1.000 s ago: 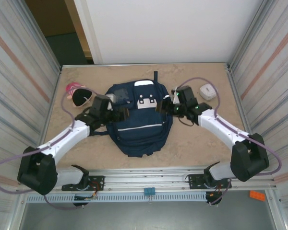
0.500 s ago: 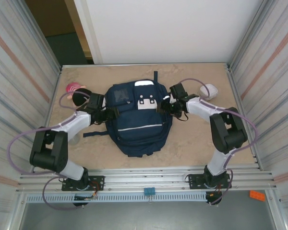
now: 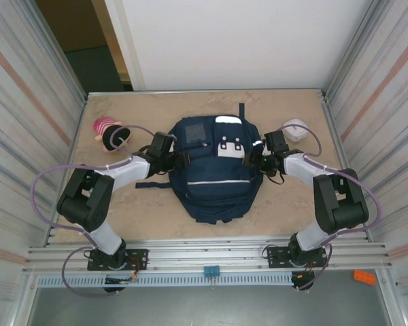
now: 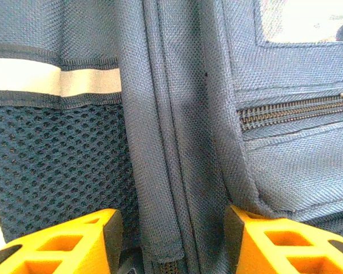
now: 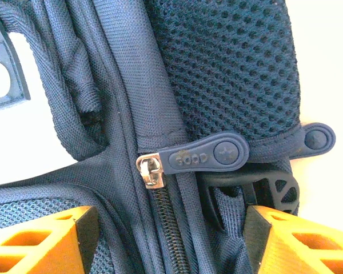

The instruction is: Pack the student bag

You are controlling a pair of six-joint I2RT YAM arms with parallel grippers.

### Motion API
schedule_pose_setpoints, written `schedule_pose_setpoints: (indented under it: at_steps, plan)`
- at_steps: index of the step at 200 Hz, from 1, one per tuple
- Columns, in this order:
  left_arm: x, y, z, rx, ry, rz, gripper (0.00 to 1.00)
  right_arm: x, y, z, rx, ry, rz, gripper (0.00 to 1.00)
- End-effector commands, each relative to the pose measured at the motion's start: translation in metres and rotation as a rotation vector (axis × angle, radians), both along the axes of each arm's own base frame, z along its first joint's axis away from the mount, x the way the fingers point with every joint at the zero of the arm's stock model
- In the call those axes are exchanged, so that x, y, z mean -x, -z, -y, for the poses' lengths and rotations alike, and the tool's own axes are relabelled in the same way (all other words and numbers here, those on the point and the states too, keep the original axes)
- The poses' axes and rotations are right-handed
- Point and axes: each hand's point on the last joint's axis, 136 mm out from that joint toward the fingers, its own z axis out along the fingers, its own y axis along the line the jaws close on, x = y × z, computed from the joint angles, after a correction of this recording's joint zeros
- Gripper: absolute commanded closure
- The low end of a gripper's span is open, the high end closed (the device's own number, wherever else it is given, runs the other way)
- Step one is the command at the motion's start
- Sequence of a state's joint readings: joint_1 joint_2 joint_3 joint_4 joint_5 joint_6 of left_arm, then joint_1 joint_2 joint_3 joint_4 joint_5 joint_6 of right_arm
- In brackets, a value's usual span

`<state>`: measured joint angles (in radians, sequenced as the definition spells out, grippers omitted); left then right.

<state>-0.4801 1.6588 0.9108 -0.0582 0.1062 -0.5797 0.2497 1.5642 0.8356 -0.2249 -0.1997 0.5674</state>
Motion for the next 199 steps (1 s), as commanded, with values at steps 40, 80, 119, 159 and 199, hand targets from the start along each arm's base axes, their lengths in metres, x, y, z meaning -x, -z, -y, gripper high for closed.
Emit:
schedule_pose_setpoints:
  at_steps: [40, 80, 119, 159, 199]
  plan:
    - [0.005, -0.065, -0.034, -0.133, -0.057, 0.152, 0.26, 0.016, -0.047, 0.01, 0.032, -0.021, 0.079, 0.3]
    - [0.022, -0.155, -0.104, -0.345, -0.168, 0.476, 0.04, 0.018, -0.158, 0.047, 0.123, 0.032, 0.395, 0.14]
    - [0.042, -0.166, -0.151, -0.541, -0.22, 0.735, 0.01, 0.022, -0.199, 0.097, 0.267, 0.119, 0.625, 0.01]
    - [0.054, -0.116, -0.189, -0.628, -0.278, 0.753, 0.01, 0.01, -0.154, 0.114, 0.303, 0.065, 0.753, 0.01]
    - [0.056, -0.08, -0.192, -0.591, -0.233, 0.789, 0.01, 0.002, -0.093, 0.118, 0.34, 0.008, 0.766, 0.01]
